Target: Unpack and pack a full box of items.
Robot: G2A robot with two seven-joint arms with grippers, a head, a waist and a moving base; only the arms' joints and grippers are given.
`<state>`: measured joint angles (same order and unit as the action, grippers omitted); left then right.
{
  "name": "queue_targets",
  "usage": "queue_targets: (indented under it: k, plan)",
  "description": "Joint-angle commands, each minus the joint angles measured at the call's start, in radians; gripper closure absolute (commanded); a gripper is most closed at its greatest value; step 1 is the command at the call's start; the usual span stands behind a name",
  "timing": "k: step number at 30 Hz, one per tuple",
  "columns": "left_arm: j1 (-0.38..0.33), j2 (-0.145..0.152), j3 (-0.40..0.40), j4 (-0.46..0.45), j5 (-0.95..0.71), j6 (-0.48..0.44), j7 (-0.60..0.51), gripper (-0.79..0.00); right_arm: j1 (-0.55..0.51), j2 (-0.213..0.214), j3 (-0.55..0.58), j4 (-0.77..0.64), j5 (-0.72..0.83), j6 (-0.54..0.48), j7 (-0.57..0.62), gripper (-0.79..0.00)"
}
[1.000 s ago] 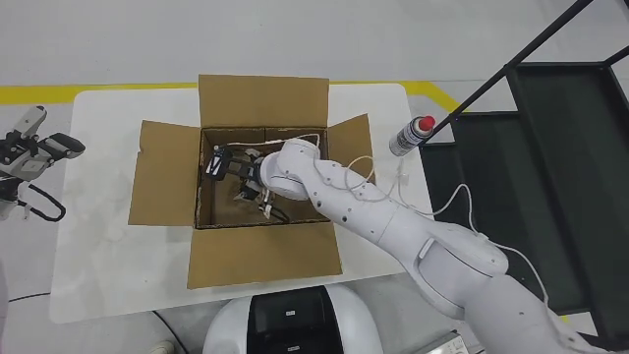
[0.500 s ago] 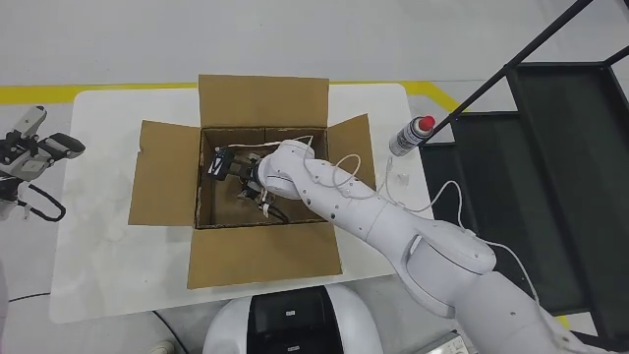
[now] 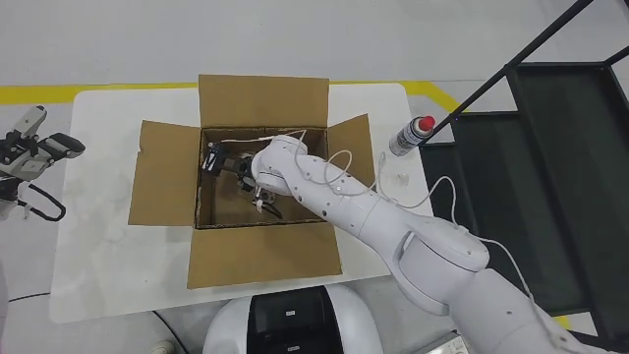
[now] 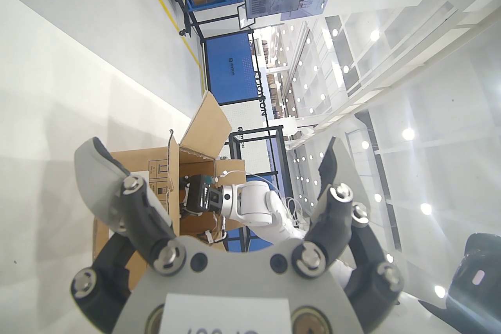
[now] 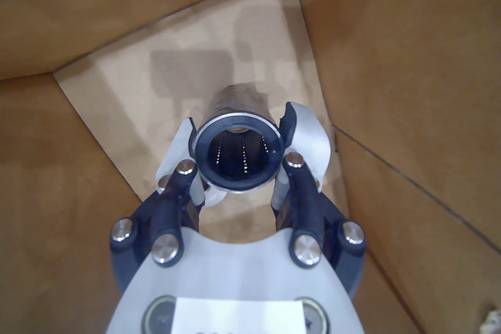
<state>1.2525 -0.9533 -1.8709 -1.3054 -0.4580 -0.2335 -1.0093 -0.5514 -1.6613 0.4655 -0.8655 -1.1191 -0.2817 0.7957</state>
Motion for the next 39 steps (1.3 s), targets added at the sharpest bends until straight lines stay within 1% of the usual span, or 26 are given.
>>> queue_targets:
  k: [1,4,7,10,12,17,20,23,27,32,36,37,39]
  plan:
    - [0.000,0.000,0.000,0.000,0.000,0.000,0.000,-0.785,-0.005,0.011,0.016,-0.054,-0.013,0.002,0.031,0.000]
    - [0.000,0.000,0.000,0.000,0.000,0.000,0.000,-0.785,-0.027,0.038,0.057,-0.169,-0.041,0.006,0.099,0.000]
    - [0.000,0.000,0.000,0.000,0.000,0.000,0.000,-0.785,-0.073,0.076,0.119,-0.323,-0.058,-0.012,0.173,0.000]
    - [0.000,0.000,0.000,0.000,0.000,0.000,0.000,-0.785,-0.148,0.122,0.213,-0.487,-0.032,-0.088,0.216,0.000]
    - [0.000,0.000,0.000,0.000,0.000,0.000,0.000,-0.785,-0.194,0.152,0.276,-0.581,-0.053,-0.131,0.276,0.000]
    - [0.000,0.000,0.000,0.000,0.000,0.000,0.000,-0.785,-0.321,0.208,0.431,-0.825,0.016,-0.257,0.354,0.000]
    - [0.000,0.000,0.000,0.000,0.000,0.000,0.000,-0.785,-0.380,0.236,0.520,-0.955,0.032,-0.303,0.423,0.000]
    - [0.000,0.000,0.000,0.000,0.000,0.000,0.000,-0.785,-0.436,0.265,0.582,-1.077,0.023,-0.297,0.446,0.000]
    - [0.000,0.000,0.000,0.000,0.000,0.000,0.000,-0.785,-0.513,0.314,0.680,-1.212,0.035,-0.280,0.463,0.000]
    - [0.000,0.000,0.000,0.000,0.000,0.000,0.000,-0.785,-0.662,0.367,0.876,-1.350,0.144,-0.270,0.473,0.000]
    - [0.000,0.000,0.000,0.000,0.000,0.000,0.000,-0.785,-0.800,0.401,1.021,-1.460,0.189,-0.266,0.476,0.000]
    - [0.000,0.000,0.000,0.000,0.000,0.000,0.000,-0.785,-0.832,0.408,1.053,-1.482,0.193,-0.264,0.479,0.000]
    - [0.000,0.000,0.000,0.000,0.000,0.000,0.000,-0.785,-0.877,0.420,1.122,-1.485,0.203,-0.272,0.471,0.000]
